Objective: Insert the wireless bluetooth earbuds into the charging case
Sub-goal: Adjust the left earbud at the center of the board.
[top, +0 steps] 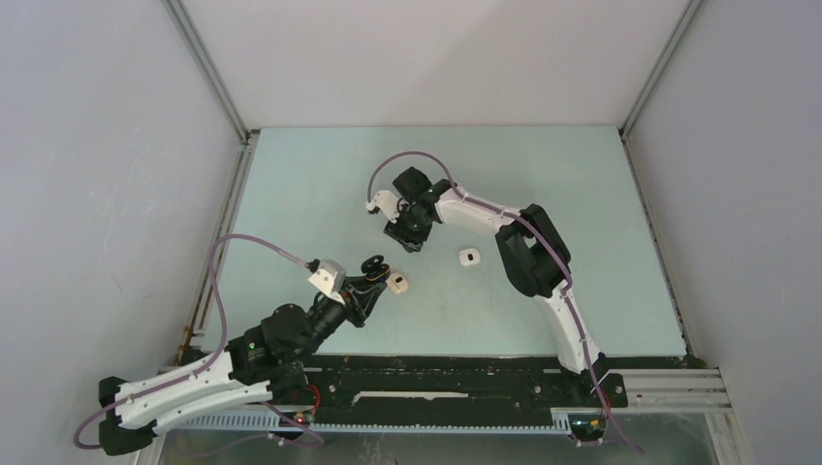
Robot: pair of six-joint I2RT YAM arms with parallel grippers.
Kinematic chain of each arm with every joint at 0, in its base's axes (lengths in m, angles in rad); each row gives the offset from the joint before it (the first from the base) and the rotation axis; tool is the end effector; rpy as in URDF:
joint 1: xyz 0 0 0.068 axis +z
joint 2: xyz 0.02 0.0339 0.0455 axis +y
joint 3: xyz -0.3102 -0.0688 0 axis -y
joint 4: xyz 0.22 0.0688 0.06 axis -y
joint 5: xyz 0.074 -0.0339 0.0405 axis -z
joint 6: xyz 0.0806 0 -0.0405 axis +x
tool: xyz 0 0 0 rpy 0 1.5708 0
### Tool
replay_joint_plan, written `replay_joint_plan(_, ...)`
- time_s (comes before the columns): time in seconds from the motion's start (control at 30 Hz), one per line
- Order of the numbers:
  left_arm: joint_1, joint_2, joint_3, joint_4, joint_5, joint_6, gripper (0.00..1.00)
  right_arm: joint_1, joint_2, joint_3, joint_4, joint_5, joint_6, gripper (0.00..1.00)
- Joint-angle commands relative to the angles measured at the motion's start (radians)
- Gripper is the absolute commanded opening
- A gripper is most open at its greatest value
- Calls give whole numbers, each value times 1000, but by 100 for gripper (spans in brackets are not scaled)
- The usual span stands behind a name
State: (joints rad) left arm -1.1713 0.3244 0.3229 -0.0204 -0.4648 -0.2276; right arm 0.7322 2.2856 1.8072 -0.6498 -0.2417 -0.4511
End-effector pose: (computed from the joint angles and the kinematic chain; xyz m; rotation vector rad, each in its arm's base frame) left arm 0.0691 -0.0708 0.2688 0.3960 1.5887 -0.7158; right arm 0.3675 0.3563 0.1622 -1.5720 2.2067 0.4110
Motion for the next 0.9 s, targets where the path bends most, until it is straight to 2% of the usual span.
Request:
replay_joint_plan(0.0,-4,-7,16,33,-2,4,0,-6,51,48,-11,-14,20,47)
replay_joint_plan(0.57,-4,3,9,37,-2,-9,0,-46,80,54,-39,-103,29,29)
replay_joint_plan(0.73,-4,4,9,39,0,-11,0,-50,41,32,-30,-77,59,14)
replay_joint_plan(0.87,-4,-4,-2,46,-7,-18,0,-72,-122,-100,29,-54,82,1)
